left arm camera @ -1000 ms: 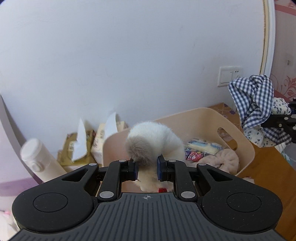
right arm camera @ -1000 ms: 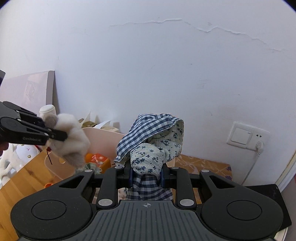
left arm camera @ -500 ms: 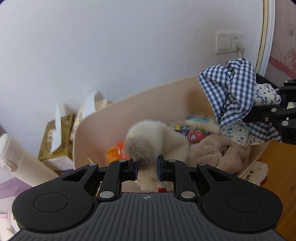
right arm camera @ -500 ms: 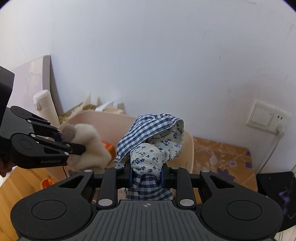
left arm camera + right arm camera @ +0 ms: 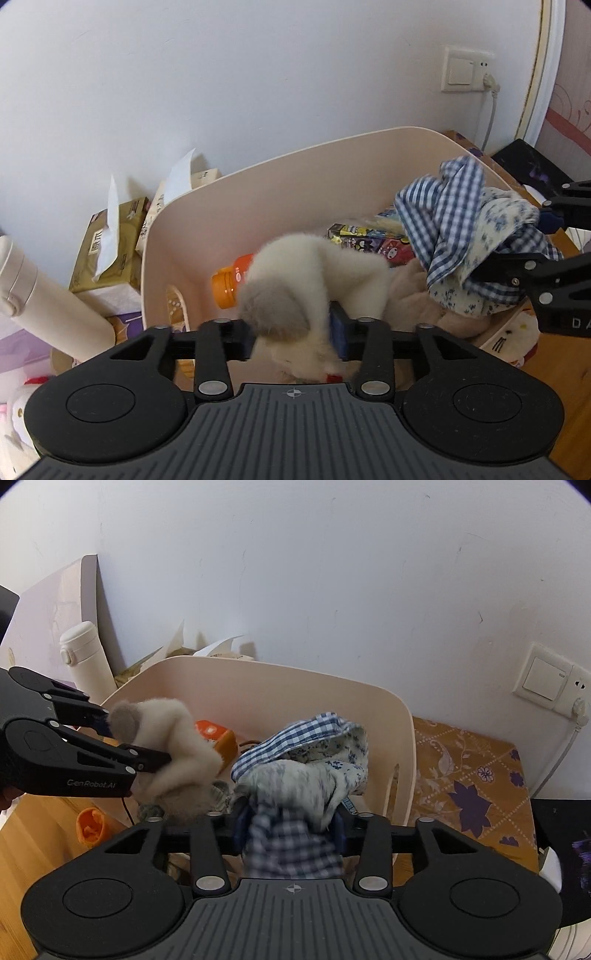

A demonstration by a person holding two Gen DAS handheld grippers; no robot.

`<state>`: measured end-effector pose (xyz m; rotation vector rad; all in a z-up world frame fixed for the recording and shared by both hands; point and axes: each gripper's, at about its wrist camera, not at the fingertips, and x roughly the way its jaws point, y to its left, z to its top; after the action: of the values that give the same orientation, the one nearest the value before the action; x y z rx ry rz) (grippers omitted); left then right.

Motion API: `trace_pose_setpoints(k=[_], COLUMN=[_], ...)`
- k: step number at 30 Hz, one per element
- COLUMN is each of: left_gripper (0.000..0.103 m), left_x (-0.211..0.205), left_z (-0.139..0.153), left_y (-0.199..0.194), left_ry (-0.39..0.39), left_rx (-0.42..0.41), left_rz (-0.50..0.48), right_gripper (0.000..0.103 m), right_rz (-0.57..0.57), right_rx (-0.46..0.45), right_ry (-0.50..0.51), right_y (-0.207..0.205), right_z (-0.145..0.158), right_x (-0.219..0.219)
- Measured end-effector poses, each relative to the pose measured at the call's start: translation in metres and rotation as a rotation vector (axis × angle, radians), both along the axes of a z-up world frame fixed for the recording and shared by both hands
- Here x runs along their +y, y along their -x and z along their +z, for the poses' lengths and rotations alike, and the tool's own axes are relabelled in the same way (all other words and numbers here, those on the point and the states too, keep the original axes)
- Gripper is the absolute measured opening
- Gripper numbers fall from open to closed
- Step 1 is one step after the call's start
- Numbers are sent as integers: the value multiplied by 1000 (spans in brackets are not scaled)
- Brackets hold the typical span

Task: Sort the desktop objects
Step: 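Open both tools to drop the bunny and plaid cloth into the basket, then withdraw both tools from the basket and approach the remaining table items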

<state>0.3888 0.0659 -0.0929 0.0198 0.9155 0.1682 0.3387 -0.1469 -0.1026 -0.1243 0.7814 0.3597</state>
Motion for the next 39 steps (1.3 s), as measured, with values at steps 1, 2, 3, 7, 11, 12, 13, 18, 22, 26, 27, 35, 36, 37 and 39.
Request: trace_pose_setpoints(k=[1, 2, 3, 7, 11, 12, 13, 18, 22, 26, 27, 35, 36, 37, 39], left_gripper=[56, 61, 63, 77, 79, 80, 80, 82, 83, 83, 83, 83, 83, 83, 83], left_x=[1, 2, 2, 4, 3, 2, 2, -7, -10, -16, -16, -22, -22, -22, -21], left_z=[1, 2, 3, 5, 10, 12, 13, 24, 30, 34, 35, 36, 35, 33, 28], left_y=[1, 3, 4, 12, 21, 24, 26, 41, 54, 69, 72, 103, 107, 111, 120], left_ry=[3, 6, 8, -2, -14, -11, -9, -21, -15, -21, -19, -9, -4, 4, 22], left_rx=[-1, -4, -9, -11, -20, -24, -30, -62, -74, -89, -92, -104, -103, -101, -87], left_rz=[11, 22, 30, 50, 53, 55, 59, 61, 55, 63, 65, 80, 87, 96, 110], right_gripper=[55, 61, 64, 84, 103, 103, 103, 103, 103, 103, 103, 103, 103, 103, 103], right_rz=[-2, -6, -10, -34, -77, -86, -89, -92, -135, -168, -171, -184, -186, -192, -209], right_rx=[-3, -6, -11, -30, -58, -68, -76, -90, -98, -86, -85, -83, -79, -76, -72], right_ry=[2, 4, 3, -3, -9, -9, -10, -19, -40, -66, -58, -40, -38, -38, -38], right_y=[1, 2, 2, 9, 17, 20, 22, 37, 50, 61, 64, 93, 96, 99, 107], right_z=[1, 1, 2, 7, 17, 19, 21, 29, 33, 34, 34, 32, 31, 30, 27], right_x=[0, 1, 2, 0, 0, -1, -1, -4, -8, -14, -14, -22, -23, -25, -29])
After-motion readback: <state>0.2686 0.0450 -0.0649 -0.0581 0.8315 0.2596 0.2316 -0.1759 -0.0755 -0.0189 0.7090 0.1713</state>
